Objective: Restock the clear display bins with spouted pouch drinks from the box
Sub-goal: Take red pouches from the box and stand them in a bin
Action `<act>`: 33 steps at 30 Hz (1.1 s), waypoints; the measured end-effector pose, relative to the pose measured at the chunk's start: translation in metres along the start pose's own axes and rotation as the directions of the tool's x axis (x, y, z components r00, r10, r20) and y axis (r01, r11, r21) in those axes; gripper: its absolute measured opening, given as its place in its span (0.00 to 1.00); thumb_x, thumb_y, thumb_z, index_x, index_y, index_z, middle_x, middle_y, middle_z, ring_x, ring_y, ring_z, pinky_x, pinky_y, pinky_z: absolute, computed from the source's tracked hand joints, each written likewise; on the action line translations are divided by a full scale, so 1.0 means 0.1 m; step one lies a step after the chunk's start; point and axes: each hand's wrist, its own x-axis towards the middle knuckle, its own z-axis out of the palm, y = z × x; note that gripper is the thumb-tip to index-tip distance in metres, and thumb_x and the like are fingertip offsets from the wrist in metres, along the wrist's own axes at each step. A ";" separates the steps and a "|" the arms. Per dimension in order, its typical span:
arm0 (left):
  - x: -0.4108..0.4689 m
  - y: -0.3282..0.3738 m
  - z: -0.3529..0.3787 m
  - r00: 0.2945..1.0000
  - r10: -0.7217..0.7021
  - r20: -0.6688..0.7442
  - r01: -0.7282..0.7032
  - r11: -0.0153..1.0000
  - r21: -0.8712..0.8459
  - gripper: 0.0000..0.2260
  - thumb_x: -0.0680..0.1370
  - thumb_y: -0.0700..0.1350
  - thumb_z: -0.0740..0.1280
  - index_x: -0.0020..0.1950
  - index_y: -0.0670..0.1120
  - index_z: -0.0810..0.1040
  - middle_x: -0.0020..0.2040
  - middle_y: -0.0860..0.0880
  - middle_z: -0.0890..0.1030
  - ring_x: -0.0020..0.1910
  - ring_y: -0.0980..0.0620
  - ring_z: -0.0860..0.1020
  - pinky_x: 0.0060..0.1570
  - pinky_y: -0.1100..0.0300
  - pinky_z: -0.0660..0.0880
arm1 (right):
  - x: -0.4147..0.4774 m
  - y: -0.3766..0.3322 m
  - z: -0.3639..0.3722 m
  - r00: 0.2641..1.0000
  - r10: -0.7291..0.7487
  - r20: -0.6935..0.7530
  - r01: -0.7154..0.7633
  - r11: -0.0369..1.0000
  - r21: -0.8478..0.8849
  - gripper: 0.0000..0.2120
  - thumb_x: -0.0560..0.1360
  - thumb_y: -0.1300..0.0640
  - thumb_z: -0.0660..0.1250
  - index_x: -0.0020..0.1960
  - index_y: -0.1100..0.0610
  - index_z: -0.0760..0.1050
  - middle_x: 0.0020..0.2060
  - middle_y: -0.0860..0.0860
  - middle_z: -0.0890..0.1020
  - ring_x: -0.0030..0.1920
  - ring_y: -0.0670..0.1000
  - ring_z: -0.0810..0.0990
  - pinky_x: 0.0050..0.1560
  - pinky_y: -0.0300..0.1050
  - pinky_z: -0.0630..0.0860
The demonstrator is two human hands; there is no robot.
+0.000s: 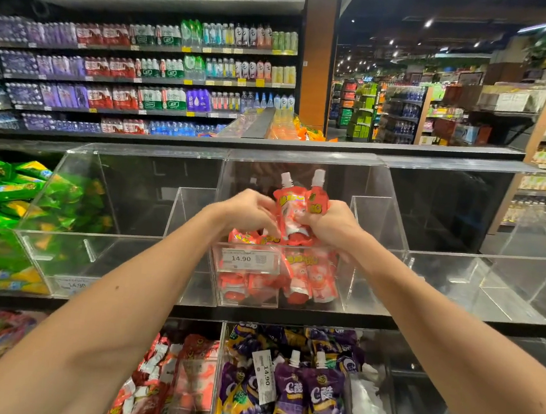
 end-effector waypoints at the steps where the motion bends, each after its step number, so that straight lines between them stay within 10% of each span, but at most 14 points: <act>1: -0.02 0.00 0.01 1.000 0.004 -0.020 -0.009 0.967 -0.253 0.12 0.73 0.40 0.75 0.56 0.45 0.82 0.52 0.47 0.85 0.51 0.50 0.82 0.46 0.56 0.77 | 0.00 -0.01 -0.02 1.000 0.014 0.003 -0.014 0.999 0.030 0.13 0.70 0.50 0.77 0.48 0.58 0.83 0.44 0.55 0.86 0.46 0.56 0.85 0.53 0.58 0.82; 5: -0.04 0.03 0.03 0.999 -0.007 -0.041 -0.019 0.812 -0.583 0.19 0.74 0.35 0.74 0.60 0.47 0.72 0.49 0.43 0.85 0.49 0.45 0.84 0.48 0.52 0.81 | -0.04 -0.04 -0.09 0.994 -0.017 0.112 0.010 0.998 0.061 0.16 0.71 0.51 0.77 0.52 0.60 0.82 0.48 0.58 0.86 0.50 0.58 0.85 0.56 0.59 0.81; 11: 0.02 0.01 0.10 0.993 -0.039 -0.107 0.012 0.970 -0.244 0.28 0.69 0.38 0.80 0.64 0.46 0.71 0.48 0.42 0.83 0.42 0.48 0.86 0.44 0.55 0.83 | -0.12 -0.10 -0.12 0.995 -0.093 0.047 0.098 0.990 -0.106 0.17 0.74 0.44 0.72 0.41 0.59 0.81 0.32 0.52 0.81 0.32 0.48 0.77 0.39 0.47 0.76; 17: 0.13 0.07 0.30 0.993 0.036 -0.111 -0.025 0.995 0.099 0.10 0.71 0.44 0.79 0.48 0.46 0.81 0.45 0.47 0.83 0.43 0.51 0.82 0.47 0.54 0.80 | -0.21 -0.14 -0.10 0.996 -0.083 0.014 0.082 0.916 -0.392 0.30 0.70 0.55 0.77 0.64 0.60 0.65 0.51 0.55 0.76 0.52 0.56 0.77 0.49 0.49 0.76; 30: 0.33 -0.01 0.29 0.986 0.099 -0.133 -0.019 0.866 0.500 0.12 0.70 0.44 0.78 0.34 0.56 0.77 0.49 0.48 0.78 0.50 0.47 0.78 0.47 0.56 0.74 | -0.11 -0.23 -0.04 0.960 -0.215 0.177 0.243 0.335 -0.910 0.11 0.77 0.67 0.61 0.57 0.63 0.78 0.56 0.61 0.80 0.58 0.63 0.79 0.44 0.48 0.69; 33: 0.31 -0.06 0.36 0.986 0.117 -0.122 -0.033 0.842 0.539 0.08 0.72 0.50 0.76 0.49 0.55 0.82 0.55 0.48 0.81 0.55 0.45 0.79 0.50 0.55 0.75 | -0.03 -0.19 -0.05 0.962 -0.196 0.189 0.244 0.305 -0.921 0.09 0.79 0.62 0.63 0.57 0.61 0.78 0.56 0.59 0.81 0.57 0.62 0.81 0.43 0.47 0.70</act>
